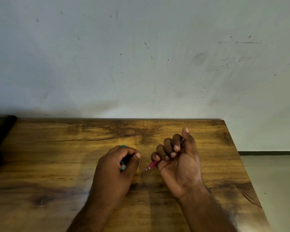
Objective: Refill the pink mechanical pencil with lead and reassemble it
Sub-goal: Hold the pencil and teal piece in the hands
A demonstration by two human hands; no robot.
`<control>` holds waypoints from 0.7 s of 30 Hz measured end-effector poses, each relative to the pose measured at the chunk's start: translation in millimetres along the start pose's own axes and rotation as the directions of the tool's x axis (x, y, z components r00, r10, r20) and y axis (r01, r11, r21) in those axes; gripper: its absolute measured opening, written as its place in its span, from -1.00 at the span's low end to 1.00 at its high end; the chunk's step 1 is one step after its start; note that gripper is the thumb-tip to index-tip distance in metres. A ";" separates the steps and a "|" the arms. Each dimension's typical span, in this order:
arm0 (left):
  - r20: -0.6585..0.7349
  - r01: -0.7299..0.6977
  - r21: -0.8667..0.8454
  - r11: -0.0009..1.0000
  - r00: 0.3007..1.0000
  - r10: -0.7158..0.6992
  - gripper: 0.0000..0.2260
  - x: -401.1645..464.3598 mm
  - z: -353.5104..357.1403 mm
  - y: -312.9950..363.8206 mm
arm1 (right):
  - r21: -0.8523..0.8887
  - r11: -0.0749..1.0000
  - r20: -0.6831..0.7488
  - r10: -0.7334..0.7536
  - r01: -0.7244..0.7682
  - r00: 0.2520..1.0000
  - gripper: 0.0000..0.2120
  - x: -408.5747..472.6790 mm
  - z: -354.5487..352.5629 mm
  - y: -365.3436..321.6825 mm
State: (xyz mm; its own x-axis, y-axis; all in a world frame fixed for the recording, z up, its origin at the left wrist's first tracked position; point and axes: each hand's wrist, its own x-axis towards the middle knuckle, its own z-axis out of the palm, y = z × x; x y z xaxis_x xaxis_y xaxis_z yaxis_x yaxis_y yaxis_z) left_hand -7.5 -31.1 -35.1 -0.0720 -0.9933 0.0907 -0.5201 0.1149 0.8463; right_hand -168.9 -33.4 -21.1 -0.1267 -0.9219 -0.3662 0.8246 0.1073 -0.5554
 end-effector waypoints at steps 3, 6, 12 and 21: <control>0.001 -0.005 0.006 1.000 1.000 0.005 -0.89 0.5 0.0 -0.5 | 0.012 1.000 0.001 0.008 -0.008 1.000 -0.48 -0.2 -0.1 -0.8; 0.004 -0.003 0.009 1.000 1.000 0.003 -0.90 0.6 0.0 0.2 | -0.001 1.000 -0.002 -0.006 0.006 1.000 -0.48 0.2 0.1 0.2; 0.003 -0.003 0.018 1.000 1.000 0.003 -0.91 -0.3 -1.0 0.8 | 0.011 1.000 0.004 0.003 -0.003 1.000 -0.48 0.9 0.0 0.7; 0.007 0.008 0.021 1.000 1.000 -0.008 -0.89 0.4 -0.6 0.8 | 0.012 1.000 0.002 -0.001 0.001 1.000 -0.48 1.3 -1.3 0.5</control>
State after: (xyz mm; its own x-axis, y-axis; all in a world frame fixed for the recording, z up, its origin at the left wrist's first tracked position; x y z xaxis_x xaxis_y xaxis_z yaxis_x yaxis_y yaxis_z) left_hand -7.4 -31.5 -34.1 -0.0734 -0.9941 0.0803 -0.5384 0.1073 0.8359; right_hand -169.4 -34.1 -22.8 -0.1263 -0.9226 -0.3645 0.8312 0.1021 -0.5466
